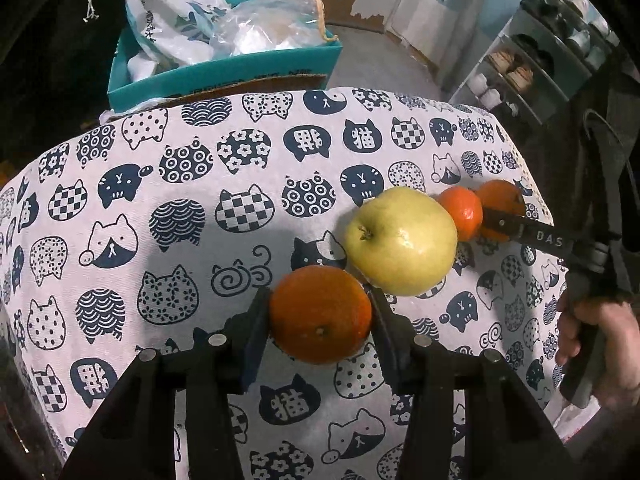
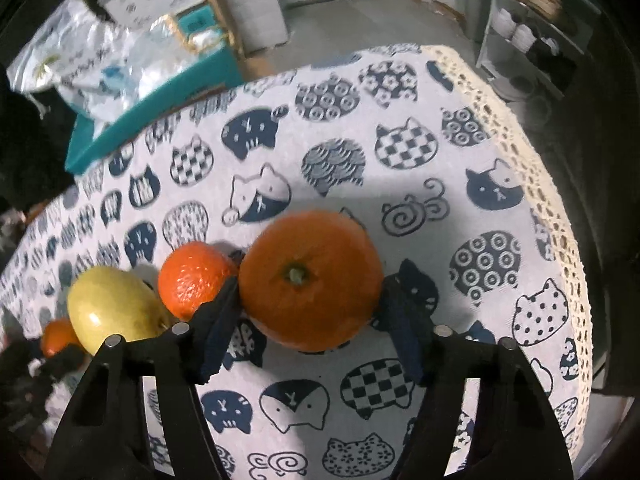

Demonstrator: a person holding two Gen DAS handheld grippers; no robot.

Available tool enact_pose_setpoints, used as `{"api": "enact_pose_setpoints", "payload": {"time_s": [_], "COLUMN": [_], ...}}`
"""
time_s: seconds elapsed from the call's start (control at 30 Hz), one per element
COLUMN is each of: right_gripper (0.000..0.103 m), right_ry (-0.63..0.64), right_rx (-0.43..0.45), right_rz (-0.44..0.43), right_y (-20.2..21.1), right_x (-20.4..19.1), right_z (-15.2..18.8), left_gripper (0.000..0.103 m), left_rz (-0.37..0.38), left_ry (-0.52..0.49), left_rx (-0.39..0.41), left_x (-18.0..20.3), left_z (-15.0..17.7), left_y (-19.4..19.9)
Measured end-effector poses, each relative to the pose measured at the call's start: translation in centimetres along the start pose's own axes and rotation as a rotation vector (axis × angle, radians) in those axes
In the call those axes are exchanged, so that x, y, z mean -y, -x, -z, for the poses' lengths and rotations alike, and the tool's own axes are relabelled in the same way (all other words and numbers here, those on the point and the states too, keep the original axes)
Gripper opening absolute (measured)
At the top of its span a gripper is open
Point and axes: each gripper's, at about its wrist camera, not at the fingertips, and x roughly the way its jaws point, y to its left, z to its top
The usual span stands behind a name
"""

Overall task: Organize fruits
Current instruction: 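Grasp a small orange with the left tool while the right tool grasps the large orange, then lift both oranges and carry them toward the glass bowl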

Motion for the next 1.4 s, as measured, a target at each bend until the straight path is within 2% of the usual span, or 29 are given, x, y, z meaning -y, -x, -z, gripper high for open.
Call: {"api": "enact_pose_setpoints", "payload": {"time_s": [0.33, 0.57, 0.93, 1.4], "right_gripper": [0.065, 0.065, 0.065, 0.065], "right_ry": [-0.001, 0.056, 0.146, 0.238], "right_rx": [0.032, 0.087, 0.180, 0.281], "right_rz": [0.031, 0.039, -0.018, -0.104], "right_y": [1.2, 3.8, 9.6, 16.4], "right_x": [0.1, -1.9, -6.5, -11.4], "right_z": [0.7, 1.0, 1.4, 2.7], "left_gripper": [0.049, 0.049, 0.049, 0.049], "left_rz": [0.007, 0.004, -0.021, -0.015], "left_ry": [0.001, -0.001, -0.008, -0.012], "left_rx": [0.049, 0.089, 0.174, 0.267], "left_x": [0.1, 0.2, 0.1, -0.1], "left_z": [-0.1, -0.2, 0.5, 2.2], "left_y": [2.6, 5.1, 10.6, 17.5]}}
